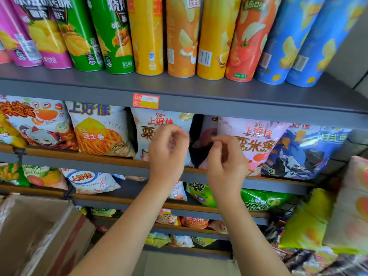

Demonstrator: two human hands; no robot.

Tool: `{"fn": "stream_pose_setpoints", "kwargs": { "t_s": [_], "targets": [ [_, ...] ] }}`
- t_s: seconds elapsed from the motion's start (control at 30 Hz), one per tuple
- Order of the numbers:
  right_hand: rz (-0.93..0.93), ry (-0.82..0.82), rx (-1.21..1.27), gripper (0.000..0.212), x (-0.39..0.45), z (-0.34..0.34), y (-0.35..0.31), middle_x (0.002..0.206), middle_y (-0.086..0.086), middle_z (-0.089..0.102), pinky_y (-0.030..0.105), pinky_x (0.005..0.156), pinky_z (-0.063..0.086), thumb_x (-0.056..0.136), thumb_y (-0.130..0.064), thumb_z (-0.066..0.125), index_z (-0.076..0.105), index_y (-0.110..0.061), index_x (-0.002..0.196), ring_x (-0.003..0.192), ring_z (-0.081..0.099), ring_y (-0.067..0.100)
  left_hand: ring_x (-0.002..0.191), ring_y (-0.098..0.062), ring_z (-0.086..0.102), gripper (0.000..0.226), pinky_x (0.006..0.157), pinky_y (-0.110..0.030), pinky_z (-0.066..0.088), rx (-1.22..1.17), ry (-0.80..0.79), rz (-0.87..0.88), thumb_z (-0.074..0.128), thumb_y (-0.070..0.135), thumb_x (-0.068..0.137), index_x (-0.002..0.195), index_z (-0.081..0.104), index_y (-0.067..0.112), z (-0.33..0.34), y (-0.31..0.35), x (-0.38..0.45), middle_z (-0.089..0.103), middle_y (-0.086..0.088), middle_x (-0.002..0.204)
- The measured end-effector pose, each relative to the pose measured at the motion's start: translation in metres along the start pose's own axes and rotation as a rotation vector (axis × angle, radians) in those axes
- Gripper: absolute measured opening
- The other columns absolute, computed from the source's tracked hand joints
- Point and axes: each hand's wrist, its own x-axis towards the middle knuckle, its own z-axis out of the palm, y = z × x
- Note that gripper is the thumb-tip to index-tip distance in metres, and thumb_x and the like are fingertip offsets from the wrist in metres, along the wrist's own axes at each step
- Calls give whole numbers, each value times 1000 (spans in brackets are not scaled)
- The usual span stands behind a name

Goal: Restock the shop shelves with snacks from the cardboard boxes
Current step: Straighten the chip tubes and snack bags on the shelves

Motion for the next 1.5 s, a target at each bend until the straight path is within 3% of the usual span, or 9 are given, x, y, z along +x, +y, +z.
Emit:
{"fn": "stream_pose_setpoints", "kwargs": {
  "t_s": [0.1,0.23,0.33,0.43,0.57,0.7,0.97,1.17,1.5],
  "targets": [
    [16,187,0,19,18,-32,12,92,-9,51,25,77,44,95,-19,47,57,-9,108,85,55,11,87,-4,60,9,73,-12,44,-7,-245,-45,65,26,89,96,66,20,32,6,-3,64,6,95],
    [139,241,-93,35,38,-70,50,108,2,50,49,88,46,95,-32,50,51,-4,115,100,53,27,114,5,54,59,91,-14,44,4,-424,-187,70,56,76,126,51,31,73,3,-11,57,14,125],
    [325,-51,38,44,42,-86,68,107,-5,63,33,90,48,97,-49,46,53,-13,123,96,60,2,104,21,52,70,82,0,40,-63,-482,-284,83,43,73,130,44,32,92,2,-14,59,18,123],
    [397,-236,98,47,36,-88,83,116,-22,61,17,93,45,95,-57,46,48,-27,131,106,56,-14,108,7,61,90,92,-16,51,-88,-452,-327,84,56,57,133,46,28,100,-8,-16,64,13,125],
    [388,-288,146,36,32,-74,89,116,-14,63,5,84,43,97,-48,54,45,-30,127,102,58,-14,104,7,62,77,86,-19,52,-68,-383,-332,86,50,63,128,46,34,90,-18,-13,66,18,117],
    [372,-282,178,64,35,-58,93,123,4,60,26,95,49,77,-71,57,46,-29,124,114,60,12,98,19,59,64,74,-6,47,-97,-383,-360,81,34,79,129,42,38,83,-21,-7,61,25,113],
    [426,-337,147,64,40,-52,98,108,-16,61,11,75,47,78,-57,62,42,-19,127,94,60,-14,93,15,61,65,71,-9,48,-87,-330,-429,78,50,74,127,43,39,88,-26,-5,62,25,109],
    [448,-292,113,52,44,-48,98,101,-14,63,20,74,50,84,-52,68,44,-20,117,92,63,-2,96,3,62,56,72,-18,49,-57,-241,-455,78,54,74,120,48,39,97,-27,-6,64,22,105],
    [404,-270,-8,73,36,-55,91,111,-8,65,30,83,55,76,-74,62,51,-22,125,101,64,7,102,1,61,50,69,-14,48,-35,-258,-436,68,51,86,127,46,33,92,-19,-21,61,19,112]
  ]
}}
